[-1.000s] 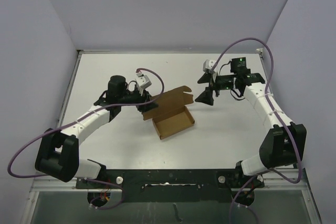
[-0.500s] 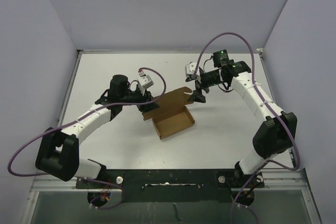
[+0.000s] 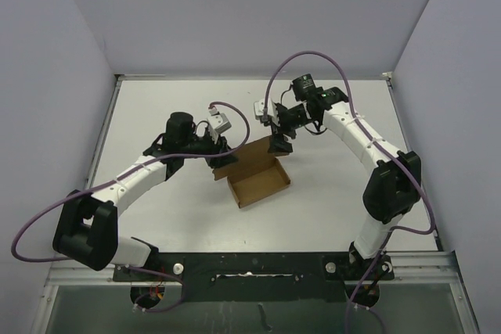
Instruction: Fold the paper box
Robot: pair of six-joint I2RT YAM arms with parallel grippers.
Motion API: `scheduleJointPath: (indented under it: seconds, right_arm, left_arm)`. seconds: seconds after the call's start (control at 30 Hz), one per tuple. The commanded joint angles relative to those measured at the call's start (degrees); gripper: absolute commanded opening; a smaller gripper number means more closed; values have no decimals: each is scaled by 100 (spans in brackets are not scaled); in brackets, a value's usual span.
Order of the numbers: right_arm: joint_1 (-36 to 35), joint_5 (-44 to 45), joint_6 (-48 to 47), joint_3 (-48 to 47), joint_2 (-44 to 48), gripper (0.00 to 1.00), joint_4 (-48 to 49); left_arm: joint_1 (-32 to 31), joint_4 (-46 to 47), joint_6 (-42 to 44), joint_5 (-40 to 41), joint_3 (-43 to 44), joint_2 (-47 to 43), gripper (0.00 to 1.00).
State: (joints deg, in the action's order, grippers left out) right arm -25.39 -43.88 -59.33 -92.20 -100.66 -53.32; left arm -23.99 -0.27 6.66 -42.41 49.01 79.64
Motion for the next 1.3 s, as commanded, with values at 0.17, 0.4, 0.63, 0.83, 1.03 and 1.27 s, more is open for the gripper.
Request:
scheduleJointPath:
  seconds: [0.17, 0.4, 0.63, 0.83, 1.03, 1.27]
  right_arm:
    - [-242, 203, -139, -379, -249, 73, 109]
    - [-298, 434, -139, -421, -447, 52, 169]
    - [-292, 402, -231, -16, -139, 10, 355]
    - [-220, 329, -208, 309, 148, 1, 471]
    - [36, 118, -156, 528, 425, 0, 501]
    - [227, -194, -301, 603, 606, 0, 203]
  left_arm:
    - [-79, 123, 55, 29, 280, 37, 30]
    - [-107, 117, 120, 113, 264, -1, 29]
    - [-106, 131, 42, 202, 285, -59, 31]
    - [-102, 185, -123, 597, 198, -454, 56]
    - [57, 544, -524, 1241, -154, -1430, 77]
    - [494, -212, -1325, 1531, -256, -2529, 77]
